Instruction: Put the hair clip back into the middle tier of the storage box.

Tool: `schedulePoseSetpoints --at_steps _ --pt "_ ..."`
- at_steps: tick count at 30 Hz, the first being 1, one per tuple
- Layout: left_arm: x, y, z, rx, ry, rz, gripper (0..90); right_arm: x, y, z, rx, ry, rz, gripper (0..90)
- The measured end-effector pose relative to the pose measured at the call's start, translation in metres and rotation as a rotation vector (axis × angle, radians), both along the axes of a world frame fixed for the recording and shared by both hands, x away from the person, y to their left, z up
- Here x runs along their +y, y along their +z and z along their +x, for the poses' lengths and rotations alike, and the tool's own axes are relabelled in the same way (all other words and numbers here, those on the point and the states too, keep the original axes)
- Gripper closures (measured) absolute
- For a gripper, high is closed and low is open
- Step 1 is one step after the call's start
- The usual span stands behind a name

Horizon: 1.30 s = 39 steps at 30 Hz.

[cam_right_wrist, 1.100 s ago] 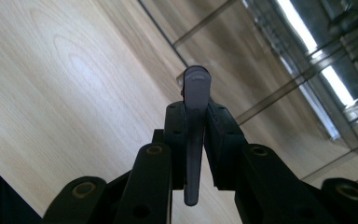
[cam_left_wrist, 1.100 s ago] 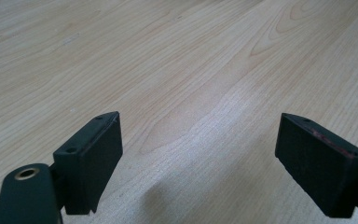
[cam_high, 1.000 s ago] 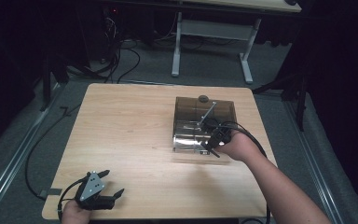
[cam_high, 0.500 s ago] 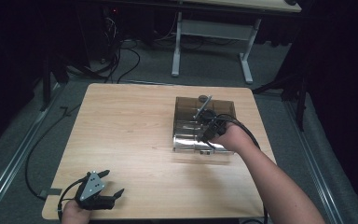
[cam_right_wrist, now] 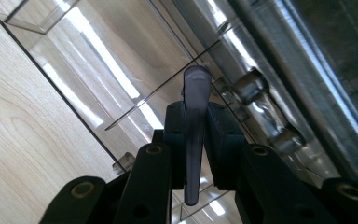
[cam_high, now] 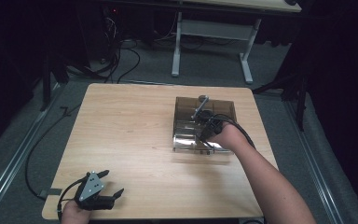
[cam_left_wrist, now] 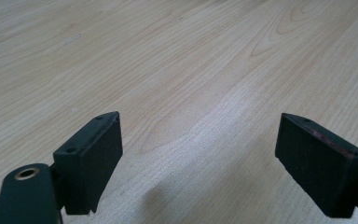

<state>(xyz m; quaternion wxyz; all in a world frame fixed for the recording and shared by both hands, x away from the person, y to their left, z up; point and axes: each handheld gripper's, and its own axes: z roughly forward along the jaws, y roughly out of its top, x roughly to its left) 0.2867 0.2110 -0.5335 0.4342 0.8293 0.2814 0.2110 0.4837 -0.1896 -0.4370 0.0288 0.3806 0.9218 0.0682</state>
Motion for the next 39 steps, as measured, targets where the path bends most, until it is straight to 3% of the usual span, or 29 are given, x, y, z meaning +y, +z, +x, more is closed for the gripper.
schedulePoseSetpoints --at_steps 2,3,5,10,11,12,14,17,18,24,26,27,28,31,34,37,39 --pt "0.000 0.000 0.000 -0.002 0.000 -0.001 15.1 -0.001 -0.004 0.002 -0.012 0.039 -0.007 80.1" --pt "0.000 0.000 0.000 -0.004 0.001 -0.003 15.1 0.000 -0.005 0.000 0.004 0.002 -0.006 80.0" --pt "0.000 0.000 0.000 -0.001 0.000 -0.001 15.1 0.000 -0.005 0.001 0.008 -0.009 0.009 80.0" --pt "0.000 0.000 0.000 -0.002 0.001 -0.002 15.1 -0.001 -0.002 -0.002 0.009 -0.009 0.006 80.2" --pt "0.000 0.000 0.000 -0.001 0.002 -0.002 15.1 -0.002 -0.002 -0.001 -0.002 0.027 0.009 80.2" --pt "0.000 0.000 0.000 -0.001 0.003 -0.002 15.1 -0.002 -0.001 -0.004 0.006 0.001 0.011 80.2" --pt "0.000 0.000 0.000 -0.003 0.004 -0.002 15.1 -0.003 0.000 -0.003 -0.003 0.030 0.010 80.1" --pt "0.000 0.000 0.000 -0.004 0.004 -0.002 15.1 0.000 -0.003 -0.005 0.008 0.007 -0.003 80.0" --pt "0.000 0.000 0.000 -0.002 0.003 -0.001 15.1 0.000 -0.005 -0.003 0.000 0.041 0.000 80.0" --pt "0.000 0.000 0.001 0.008 0.003 -0.001 15.1 0.002 -0.013 -0.002 0.005 0.029 -0.027 74.5" --pt "0.000 0.000 0.001 0.008 0.002 0.000 15.1 0.002 -0.010 -0.003 -0.003 0.014 -0.010 74.3" --pt "-0.001 0.000 0.001 0.008 0.002 0.000 15.1 0.001 -0.008 -0.002 -0.024 0.049 -0.003 74.3" --pt "-0.001 0.000 0.001 0.007 0.002 0.001 15.1 0.003 -0.004 -0.007 -0.006 -0.011 0.001 74.3" --pt "0.000 0.000 0.000 0.003 0.004 0.000 15.1 0.003 0.004 -0.011 -0.016 -0.027 0.012 74.2" --pt "0.000 0.000 0.000 -0.003 0.006 0.001 15.1 0.002 0.012 -0.017 -0.036 -0.005 0.034 74.8" --pt "0.000 0.000 0.000 -0.004 0.007 0.001 15.1 0.001 0.017 -0.024 -0.037 -0.032 0.036 76.8" --pt "0.000 0.000 0.000 -0.004 0.007 -0.002 15.1 -0.003 0.020 -0.028 -0.044 -0.021 0.042 79.4"
